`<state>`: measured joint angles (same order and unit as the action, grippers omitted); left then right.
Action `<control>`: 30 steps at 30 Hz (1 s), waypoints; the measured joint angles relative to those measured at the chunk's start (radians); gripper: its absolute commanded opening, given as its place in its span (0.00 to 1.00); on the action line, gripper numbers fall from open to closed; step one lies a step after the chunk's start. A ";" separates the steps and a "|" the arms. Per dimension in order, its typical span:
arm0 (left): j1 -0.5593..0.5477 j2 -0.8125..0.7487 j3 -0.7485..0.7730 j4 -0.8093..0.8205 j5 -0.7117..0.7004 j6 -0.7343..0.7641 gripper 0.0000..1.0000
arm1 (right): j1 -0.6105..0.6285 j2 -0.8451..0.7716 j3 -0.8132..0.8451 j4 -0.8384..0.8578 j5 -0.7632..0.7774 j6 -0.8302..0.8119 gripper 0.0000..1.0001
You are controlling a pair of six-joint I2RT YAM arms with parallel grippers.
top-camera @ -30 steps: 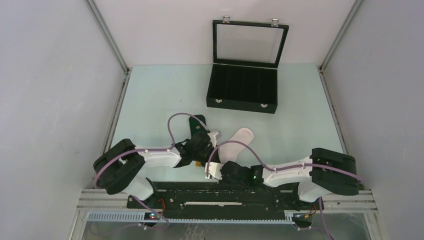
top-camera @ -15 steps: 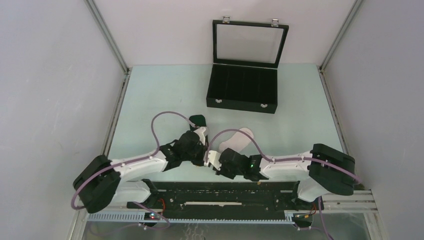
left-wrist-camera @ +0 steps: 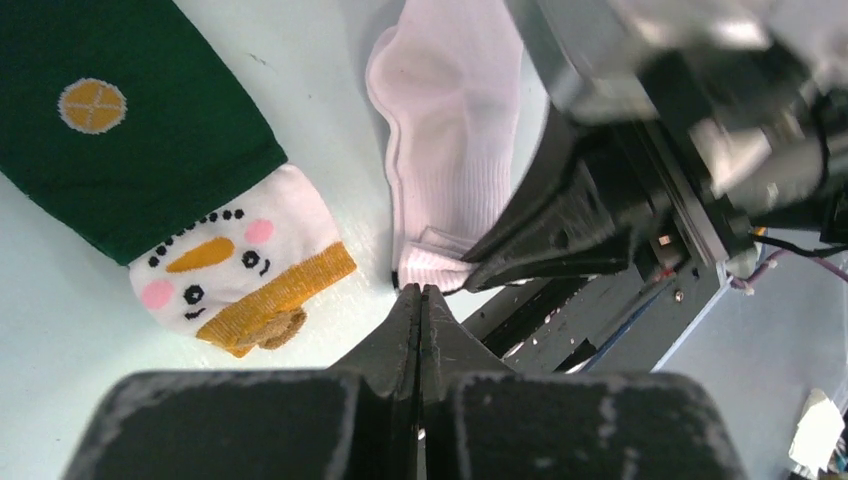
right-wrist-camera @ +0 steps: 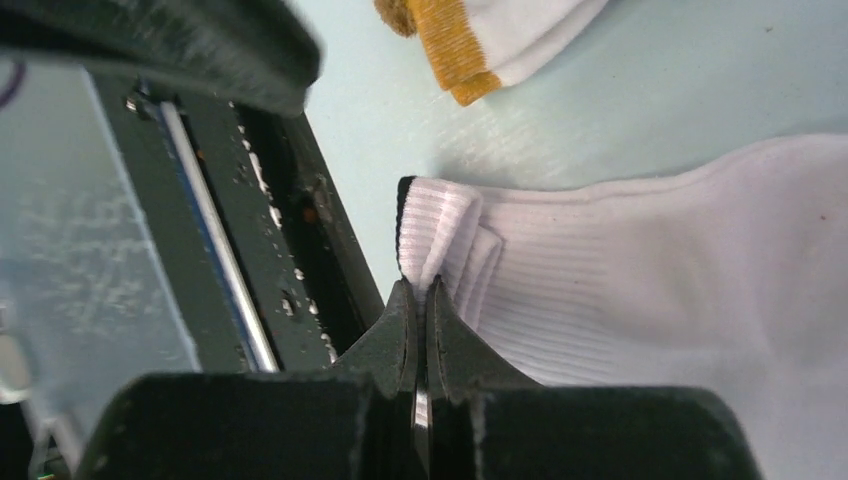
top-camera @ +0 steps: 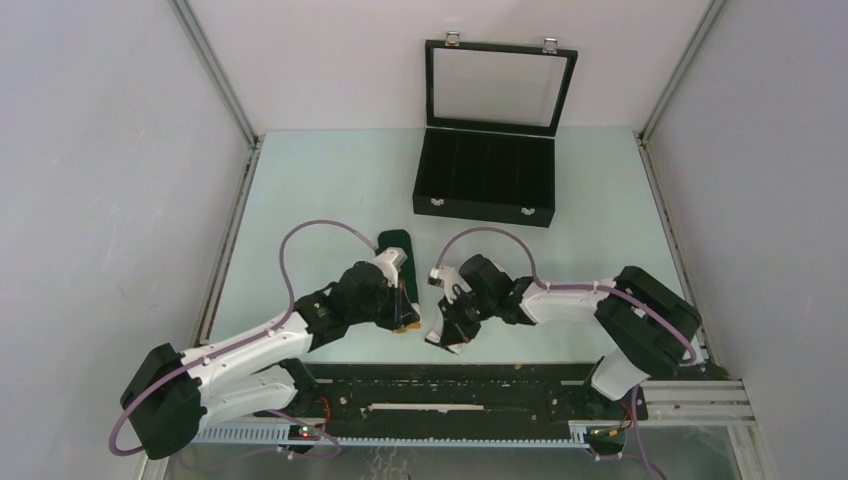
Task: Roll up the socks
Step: Roll a pair of socks at the center of the board.
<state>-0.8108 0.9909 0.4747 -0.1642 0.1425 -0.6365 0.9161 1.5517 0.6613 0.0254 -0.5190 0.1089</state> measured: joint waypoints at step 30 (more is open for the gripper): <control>-0.029 0.283 0.070 0.043 0.180 0.019 0.00 | -0.161 0.165 -0.084 0.286 -0.237 0.570 0.00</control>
<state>-0.8398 1.2739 0.5449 -0.1207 0.3225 -0.6178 0.7547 1.7164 0.5774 0.3119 -0.7563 0.6785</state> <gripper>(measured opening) 0.003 0.017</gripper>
